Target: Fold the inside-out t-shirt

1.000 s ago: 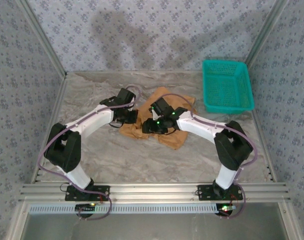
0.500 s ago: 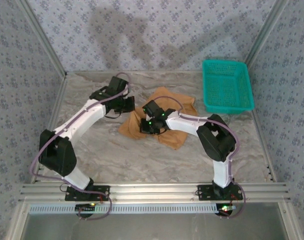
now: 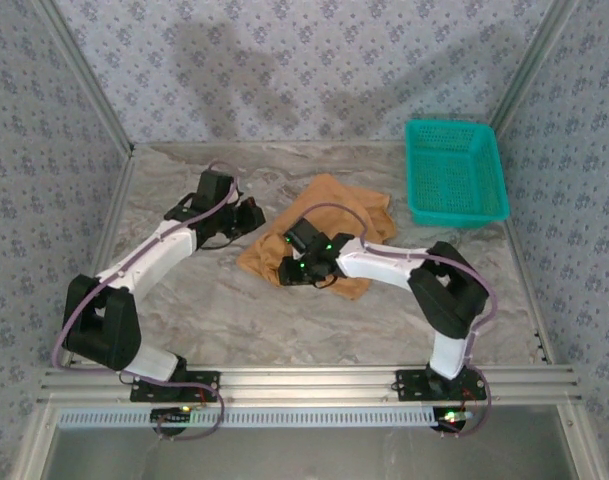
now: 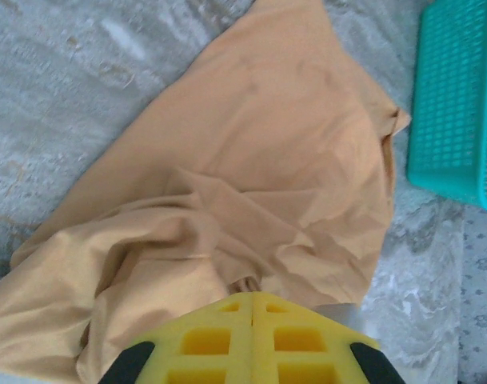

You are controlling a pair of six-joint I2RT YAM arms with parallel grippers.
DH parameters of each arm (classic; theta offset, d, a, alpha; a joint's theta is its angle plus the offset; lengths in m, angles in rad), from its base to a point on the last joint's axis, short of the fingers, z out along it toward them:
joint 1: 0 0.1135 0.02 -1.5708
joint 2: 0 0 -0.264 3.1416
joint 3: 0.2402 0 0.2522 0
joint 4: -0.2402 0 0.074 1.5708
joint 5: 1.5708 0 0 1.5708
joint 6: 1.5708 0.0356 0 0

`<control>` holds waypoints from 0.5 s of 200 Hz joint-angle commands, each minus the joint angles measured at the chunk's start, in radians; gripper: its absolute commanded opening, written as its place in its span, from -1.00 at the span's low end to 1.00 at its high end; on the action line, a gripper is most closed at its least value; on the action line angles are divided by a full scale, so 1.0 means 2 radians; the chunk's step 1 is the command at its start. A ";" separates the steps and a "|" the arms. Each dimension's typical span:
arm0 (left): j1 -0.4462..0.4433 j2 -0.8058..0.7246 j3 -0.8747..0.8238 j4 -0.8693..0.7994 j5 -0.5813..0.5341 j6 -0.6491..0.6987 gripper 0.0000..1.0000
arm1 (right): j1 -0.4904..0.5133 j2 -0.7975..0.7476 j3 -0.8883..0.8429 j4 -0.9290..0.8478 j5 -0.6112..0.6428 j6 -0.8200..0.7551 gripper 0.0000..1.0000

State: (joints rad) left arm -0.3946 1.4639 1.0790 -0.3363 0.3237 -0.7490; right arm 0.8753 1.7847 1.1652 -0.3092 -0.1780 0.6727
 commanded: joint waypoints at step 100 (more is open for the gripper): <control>0.017 -0.051 -0.060 -0.031 -0.011 0.028 -1.00 | -0.033 0.046 0.070 -0.001 -0.016 0.005 -0.34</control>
State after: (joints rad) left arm -0.3721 1.3853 0.9852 -0.3771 0.2958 -0.7155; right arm 0.8139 1.8374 1.2419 -0.3096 -0.1993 0.6739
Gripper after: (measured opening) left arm 0.040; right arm 0.324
